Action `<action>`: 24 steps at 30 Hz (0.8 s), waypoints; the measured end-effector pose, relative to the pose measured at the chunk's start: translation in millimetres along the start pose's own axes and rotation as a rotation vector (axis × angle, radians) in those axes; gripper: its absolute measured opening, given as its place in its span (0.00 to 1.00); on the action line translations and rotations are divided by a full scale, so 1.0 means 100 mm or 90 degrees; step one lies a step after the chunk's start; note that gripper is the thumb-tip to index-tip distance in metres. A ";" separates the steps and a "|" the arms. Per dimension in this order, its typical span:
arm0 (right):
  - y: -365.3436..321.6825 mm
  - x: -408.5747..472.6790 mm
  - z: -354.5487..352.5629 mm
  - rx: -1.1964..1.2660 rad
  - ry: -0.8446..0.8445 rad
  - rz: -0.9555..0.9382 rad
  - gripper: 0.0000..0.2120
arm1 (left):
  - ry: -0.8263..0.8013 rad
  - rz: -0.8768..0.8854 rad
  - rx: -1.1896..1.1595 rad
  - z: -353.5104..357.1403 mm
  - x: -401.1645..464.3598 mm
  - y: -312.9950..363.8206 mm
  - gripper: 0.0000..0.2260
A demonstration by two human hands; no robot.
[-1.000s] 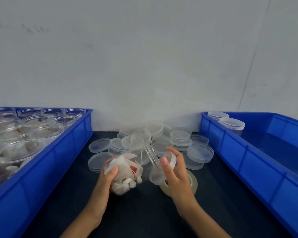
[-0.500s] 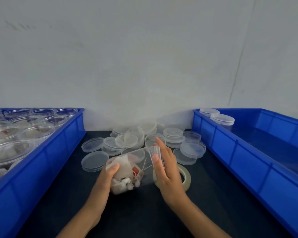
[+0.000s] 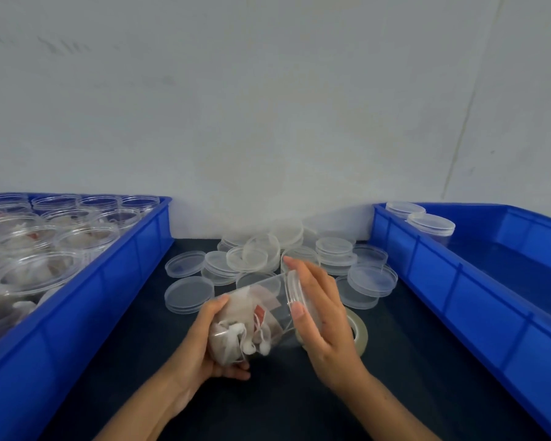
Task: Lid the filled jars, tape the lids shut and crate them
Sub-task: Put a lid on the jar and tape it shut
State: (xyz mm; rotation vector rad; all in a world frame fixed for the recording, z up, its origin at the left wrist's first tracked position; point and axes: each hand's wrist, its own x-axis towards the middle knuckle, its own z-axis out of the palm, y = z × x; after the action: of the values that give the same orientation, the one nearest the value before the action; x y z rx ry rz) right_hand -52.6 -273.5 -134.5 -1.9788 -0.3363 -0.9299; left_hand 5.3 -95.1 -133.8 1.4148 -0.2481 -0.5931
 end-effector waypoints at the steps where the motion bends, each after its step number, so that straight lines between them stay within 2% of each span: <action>1: -0.01 0.00 -0.01 -0.015 0.001 -0.022 0.22 | -0.014 -0.012 -0.007 0.00 0.00 -0.01 0.30; 4: -0.02 0.00 -0.03 0.021 0.010 0.006 0.23 | -0.023 0.005 -0.040 0.06 0.00 -0.05 0.29; 6: -0.04 0.02 -0.01 0.097 0.024 0.099 0.22 | -0.011 0.088 -0.038 0.10 0.02 -0.10 0.27; 8: -0.04 0.02 0.01 0.164 0.027 0.211 0.18 | 0.016 0.172 0.025 0.12 0.04 -0.14 0.26; 11: -0.03 -0.01 -0.02 0.273 -0.028 0.337 0.17 | 0.048 0.219 0.058 0.12 0.02 -0.13 0.29; 16: -0.06 -0.05 -0.08 0.261 -0.105 0.246 0.27 | 0.000 0.177 -0.088 0.08 0.02 -0.09 0.28; 18: -0.06 -0.06 -0.06 0.209 -0.111 0.217 0.27 | 0.010 0.168 -0.092 0.08 0.00 -0.10 0.30; 21: -0.11 -0.05 0.01 0.192 -0.067 0.288 0.26 | 0.057 0.205 -0.050 0.11 0.00 -0.14 0.28; 24: -0.11 -0.06 0.03 0.090 -0.037 0.315 0.33 | 0.065 0.228 -0.036 0.12 0.01 -0.13 0.28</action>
State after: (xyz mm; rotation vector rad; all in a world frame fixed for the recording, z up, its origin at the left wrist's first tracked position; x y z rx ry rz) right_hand -61.6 -264.4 -133.3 -1.8390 0.0593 -0.5171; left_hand -3.2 -106.3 -144.4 1.3016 -0.3903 -0.2313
